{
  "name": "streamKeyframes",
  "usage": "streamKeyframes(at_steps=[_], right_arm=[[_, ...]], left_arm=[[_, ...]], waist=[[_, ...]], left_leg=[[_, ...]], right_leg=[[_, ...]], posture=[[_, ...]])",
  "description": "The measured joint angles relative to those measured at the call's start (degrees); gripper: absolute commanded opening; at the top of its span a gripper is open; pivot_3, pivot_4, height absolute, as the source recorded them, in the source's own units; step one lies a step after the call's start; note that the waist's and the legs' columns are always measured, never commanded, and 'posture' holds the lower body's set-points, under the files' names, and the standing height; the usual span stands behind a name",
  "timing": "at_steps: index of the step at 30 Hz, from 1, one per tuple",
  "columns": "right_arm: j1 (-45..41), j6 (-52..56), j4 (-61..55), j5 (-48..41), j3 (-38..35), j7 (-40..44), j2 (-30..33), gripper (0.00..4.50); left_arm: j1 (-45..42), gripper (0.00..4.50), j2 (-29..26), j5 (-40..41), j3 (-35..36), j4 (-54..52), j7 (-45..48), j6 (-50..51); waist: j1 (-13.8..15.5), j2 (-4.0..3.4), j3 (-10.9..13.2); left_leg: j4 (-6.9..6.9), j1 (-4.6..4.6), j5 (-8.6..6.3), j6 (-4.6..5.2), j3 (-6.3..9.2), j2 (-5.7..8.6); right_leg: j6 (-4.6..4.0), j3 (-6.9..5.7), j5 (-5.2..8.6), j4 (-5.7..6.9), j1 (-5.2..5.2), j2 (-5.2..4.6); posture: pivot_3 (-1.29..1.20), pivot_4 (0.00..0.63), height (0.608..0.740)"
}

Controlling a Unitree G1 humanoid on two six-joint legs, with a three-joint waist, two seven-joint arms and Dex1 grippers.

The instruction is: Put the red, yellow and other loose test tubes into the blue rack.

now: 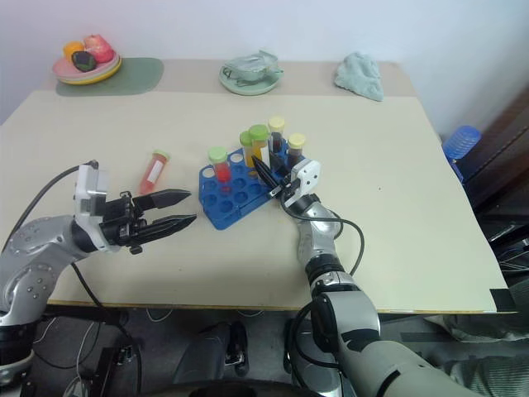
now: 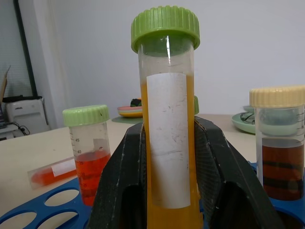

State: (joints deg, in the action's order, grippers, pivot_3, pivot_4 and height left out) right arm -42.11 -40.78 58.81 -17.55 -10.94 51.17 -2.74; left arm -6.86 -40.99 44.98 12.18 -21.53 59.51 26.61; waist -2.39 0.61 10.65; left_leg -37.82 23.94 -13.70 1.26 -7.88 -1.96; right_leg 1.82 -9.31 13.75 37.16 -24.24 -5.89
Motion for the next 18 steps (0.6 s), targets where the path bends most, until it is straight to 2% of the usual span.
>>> streamKeyframes(at_steps=[18], right_arm=[[1.1,-0.2,-1.4,-0.3,0.0,0.1,1.8,0.77]], left_arm=[[-0.6,2.64,0.5,0.0,0.0,0.1,0.1,0.0]], waist=[[1.4,0.10,-0.1]], left_leg=[[0.00,-0.02,-0.15,-0.07,0.00,0.07]], right_leg=[[0.00,0.00,0.01,-0.15,0.09,-0.09]], posture=[[0.00,0.150,0.740]])
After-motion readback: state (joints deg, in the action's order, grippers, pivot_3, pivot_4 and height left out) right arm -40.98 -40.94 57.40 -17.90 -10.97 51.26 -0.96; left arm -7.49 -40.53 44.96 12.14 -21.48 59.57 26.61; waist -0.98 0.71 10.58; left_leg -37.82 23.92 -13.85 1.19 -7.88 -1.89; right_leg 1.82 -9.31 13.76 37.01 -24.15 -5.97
